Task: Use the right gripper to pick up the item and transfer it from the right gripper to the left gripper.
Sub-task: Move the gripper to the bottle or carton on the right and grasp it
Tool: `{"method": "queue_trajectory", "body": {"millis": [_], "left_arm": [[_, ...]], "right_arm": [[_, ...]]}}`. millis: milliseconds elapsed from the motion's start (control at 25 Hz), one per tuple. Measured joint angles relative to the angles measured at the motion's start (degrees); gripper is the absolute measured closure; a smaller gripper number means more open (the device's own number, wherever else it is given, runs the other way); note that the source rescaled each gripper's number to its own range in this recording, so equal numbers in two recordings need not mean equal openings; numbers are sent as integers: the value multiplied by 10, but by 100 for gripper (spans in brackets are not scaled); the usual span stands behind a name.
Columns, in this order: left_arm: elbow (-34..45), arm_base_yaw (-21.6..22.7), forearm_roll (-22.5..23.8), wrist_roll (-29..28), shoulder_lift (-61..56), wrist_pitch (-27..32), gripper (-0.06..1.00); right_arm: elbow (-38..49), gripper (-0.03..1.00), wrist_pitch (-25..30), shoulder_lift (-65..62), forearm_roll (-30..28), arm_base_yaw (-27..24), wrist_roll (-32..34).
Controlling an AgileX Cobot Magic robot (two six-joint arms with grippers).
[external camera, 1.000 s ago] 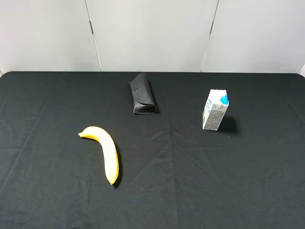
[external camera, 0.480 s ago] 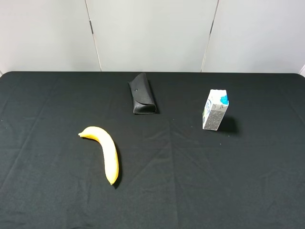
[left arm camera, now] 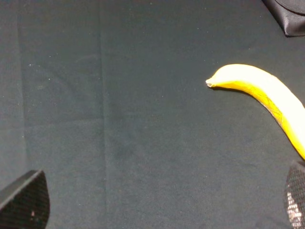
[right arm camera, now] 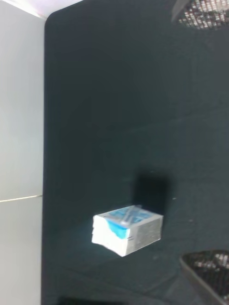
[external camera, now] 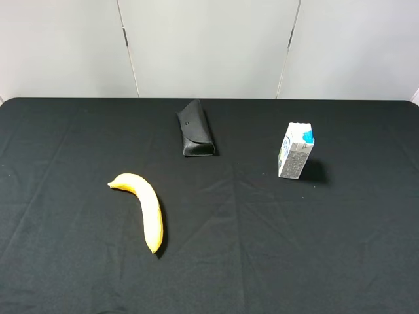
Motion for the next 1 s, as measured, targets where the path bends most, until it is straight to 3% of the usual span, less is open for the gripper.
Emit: {"method": "queue_trajectory", "body": {"millis": [440,680,1000], "left_arm": [[0,0,0,0,0,0,-3],[0,0,0,0,0,0,-3],[0,0,0,0,0,0,-3]], "right_arm": [[-111,-3,29,203,2,104,-11],[-162,-3,60,342,1,159,20],[-208,-3,91,485,1,175,32]]}}
